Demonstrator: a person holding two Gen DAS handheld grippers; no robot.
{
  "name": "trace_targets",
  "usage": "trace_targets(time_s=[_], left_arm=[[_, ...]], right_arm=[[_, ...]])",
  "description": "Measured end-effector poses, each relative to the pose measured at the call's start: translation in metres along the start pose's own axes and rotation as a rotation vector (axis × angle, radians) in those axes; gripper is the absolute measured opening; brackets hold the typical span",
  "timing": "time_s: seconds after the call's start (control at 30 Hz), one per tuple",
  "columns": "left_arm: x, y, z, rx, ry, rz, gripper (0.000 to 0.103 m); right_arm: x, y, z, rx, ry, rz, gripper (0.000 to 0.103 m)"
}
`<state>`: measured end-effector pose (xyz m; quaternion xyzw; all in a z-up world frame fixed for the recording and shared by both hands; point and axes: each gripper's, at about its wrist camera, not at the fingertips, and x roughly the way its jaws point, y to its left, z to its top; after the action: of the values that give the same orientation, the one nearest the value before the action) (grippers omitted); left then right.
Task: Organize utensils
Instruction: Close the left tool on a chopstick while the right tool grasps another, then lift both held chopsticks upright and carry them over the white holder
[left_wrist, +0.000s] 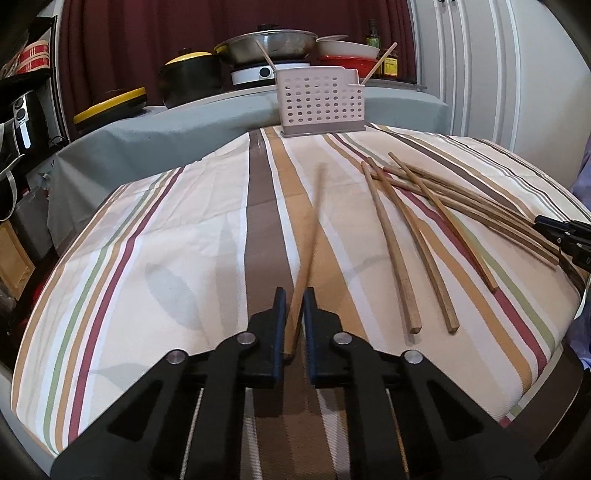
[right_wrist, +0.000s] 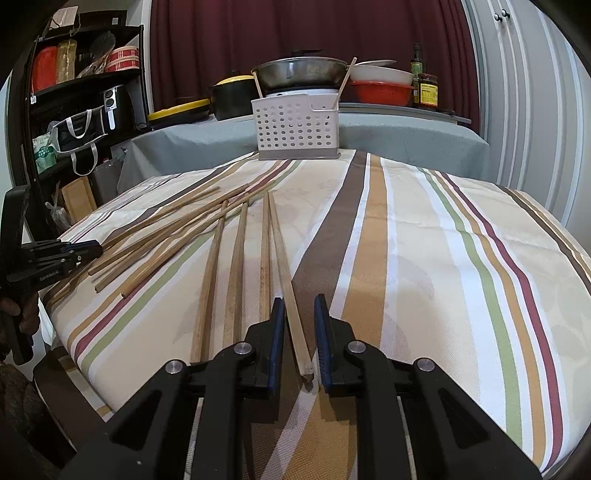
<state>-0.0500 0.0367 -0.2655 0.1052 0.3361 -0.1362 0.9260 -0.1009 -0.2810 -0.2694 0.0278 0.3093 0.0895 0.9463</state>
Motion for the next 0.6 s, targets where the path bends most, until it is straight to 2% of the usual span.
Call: trace_targets(time_s=[0.27, 0.6], left_arm=[[0.0004, -0.0022, -0.0002, 0.01, -0.006, 0.023, 0.008], [-0.0068, 0.0003, 0.0049, -0.009, -0.032, 0.024, 0.007]], right_arm=[[-0.0009, 0.0007, -0.0021, 0.003, -0.009, 0.019, 0.007], [-0.0082, 0.004, 0.0067, -0.009, -0.037, 0.011, 0.007]])
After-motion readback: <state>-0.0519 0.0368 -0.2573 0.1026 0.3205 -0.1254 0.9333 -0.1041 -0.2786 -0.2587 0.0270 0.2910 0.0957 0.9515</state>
